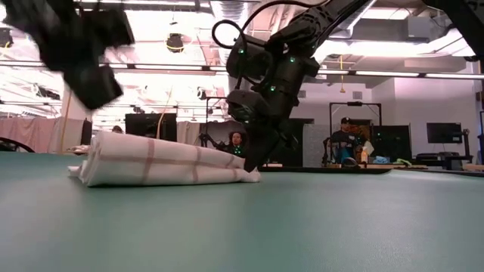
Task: Roll towel
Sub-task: Roll the white towel
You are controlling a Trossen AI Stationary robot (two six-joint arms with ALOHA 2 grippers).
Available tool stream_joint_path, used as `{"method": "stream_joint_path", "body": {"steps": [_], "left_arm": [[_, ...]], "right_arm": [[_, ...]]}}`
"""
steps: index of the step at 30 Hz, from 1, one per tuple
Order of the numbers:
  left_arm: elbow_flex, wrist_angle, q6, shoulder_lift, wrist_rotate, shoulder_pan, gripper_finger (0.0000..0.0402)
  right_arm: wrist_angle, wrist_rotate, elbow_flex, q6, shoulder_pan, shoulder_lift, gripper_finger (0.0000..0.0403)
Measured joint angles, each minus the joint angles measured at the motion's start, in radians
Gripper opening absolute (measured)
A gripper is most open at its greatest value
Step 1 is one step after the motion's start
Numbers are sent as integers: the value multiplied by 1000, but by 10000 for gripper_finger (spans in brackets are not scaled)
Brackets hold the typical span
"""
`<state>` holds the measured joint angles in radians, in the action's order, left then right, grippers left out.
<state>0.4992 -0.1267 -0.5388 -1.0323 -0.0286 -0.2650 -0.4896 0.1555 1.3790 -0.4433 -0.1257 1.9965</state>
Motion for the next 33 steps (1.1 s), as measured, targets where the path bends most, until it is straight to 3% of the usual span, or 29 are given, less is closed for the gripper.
{"method": "stream_joint_path", "body": {"steps": [4,7,13,18,23,29,33], "left_arm": [[144,-110,146,-8,58,-30,0],[261,-252,292,-125,71,-26,0],[445,-310,502,-379,15,-23,0],[561,-315,606,-491,-68,-23,0],[584,-367,620,-564,-125,-15,0],[548,-421,624,-594,29,-10,0],[537,-438,584,-591,76,-3,0]], "right_arm": [[1,1,7,7,0,0,17],[2,2,8,9,-1,0,17],[6,4,8,9,-1,0,17],[8,4,9,9,0,0,17],[11,4,9,22,0,0,17],[13,3,9,31,0,0,17],[13,3,9,34,0,0,17]]}}
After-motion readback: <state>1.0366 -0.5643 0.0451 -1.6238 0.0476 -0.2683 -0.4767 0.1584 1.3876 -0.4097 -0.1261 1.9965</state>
